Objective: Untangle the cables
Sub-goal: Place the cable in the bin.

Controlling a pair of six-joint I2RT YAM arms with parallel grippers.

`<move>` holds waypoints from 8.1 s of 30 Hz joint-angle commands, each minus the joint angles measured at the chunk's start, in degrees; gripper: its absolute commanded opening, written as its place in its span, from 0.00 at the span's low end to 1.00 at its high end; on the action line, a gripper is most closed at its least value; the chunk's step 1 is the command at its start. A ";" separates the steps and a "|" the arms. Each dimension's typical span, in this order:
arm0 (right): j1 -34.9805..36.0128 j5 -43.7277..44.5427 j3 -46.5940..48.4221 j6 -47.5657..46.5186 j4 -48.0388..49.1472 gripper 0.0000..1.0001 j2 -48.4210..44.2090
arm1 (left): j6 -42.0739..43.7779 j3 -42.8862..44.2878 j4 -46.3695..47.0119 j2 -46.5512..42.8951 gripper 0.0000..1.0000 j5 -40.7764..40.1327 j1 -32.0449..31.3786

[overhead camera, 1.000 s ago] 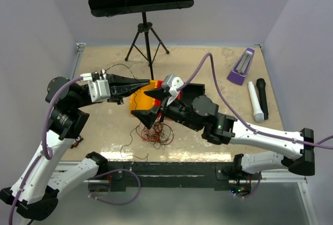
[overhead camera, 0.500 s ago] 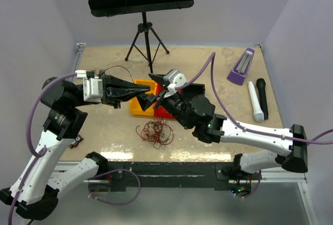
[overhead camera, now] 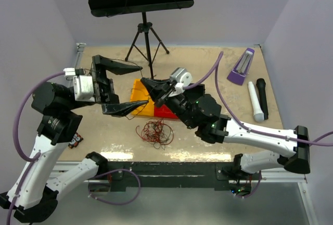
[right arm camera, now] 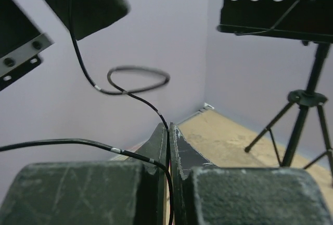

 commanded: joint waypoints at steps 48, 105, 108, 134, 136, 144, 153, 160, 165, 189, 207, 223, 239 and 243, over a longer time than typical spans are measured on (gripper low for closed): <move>-31.75 12.28 11.61 9.24 -34.76 0.00 -3.18 | 28.71 -9.97 -28.49 -10.54 1.00 -5.05 -0.34; -27.80 -29.12 3.52 8.71 -35.99 0.00 -8.81 | 42.07 -10.24 -10.74 3.95 0.89 4.10 -4.03; -27.62 -29.04 2.82 9.06 -35.55 0.00 -8.90 | 40.67 -9.63 -6.44 4.40 0.33 0.76 -4.03; -27.09 -38.27 -5.36 14.34 -28.26 0.45 -16.11 | 34.95 8.57 -0.36 -0.44 0.00 -10.41 -3.94; -27.01 -36.78 -4.92 14.69 -28.26 0.33 -16.10 | 34.86 9.62 0.08 -0.52 0.00 -11.20 -3.85; -27.09 -29.04 -2.90 16.97 -25.01 0.00 -17.42 | 33.90 6.91 -7.27 -1.75 0.01 -11.30 -3.94; -27.09 -12.45 0.09 17.77 -28.69 0.00 -15.58 | 36.35 -4.96 -16.26 -4.22 0.93 -12.79 -3.94; -27.18 8.99 0.80 18.38 -35.54 0.00 -12.77 | 38.20 -4.35 -21.45 -3.69 1.00 -11.73 -3.94; -27.36 15.51 1.41 20.57 -38.80 0.00 -8.64 | 39.52 -5.23 -23.12 -4.65 1.00 -11.65 -3.94; -35.70 22.30 0.63 23.04 -40.74 0.00 -4.42 | 40.66 -7.51 -23.92 -8.08 1.00 -10.68 -3.94; -38.61 18.16 -10.36 29.72 -39.69 0.00 -4.41 | 40.84 -8.39 -22.95 -7.56 1.00 -9.63 -3.94; -39.05 19.21 -6.77 34.11 -42.75 0.00 4.71 | 39.87 -8.31 -22.07 -7.38 1.00 -8.83 -3.94; -38.78 20.36 -4.39 40.70 -43.73 0.00 19.05 | 39.96 -8.66 -21.90 -7.38 1.00 -9.10 -3.94; -38.70 19.13 -4.04 40.70 -43.20 0.00 20.72 | 39.87 -8.48 -21.63 -7.21 1.00 -9.27 -3.94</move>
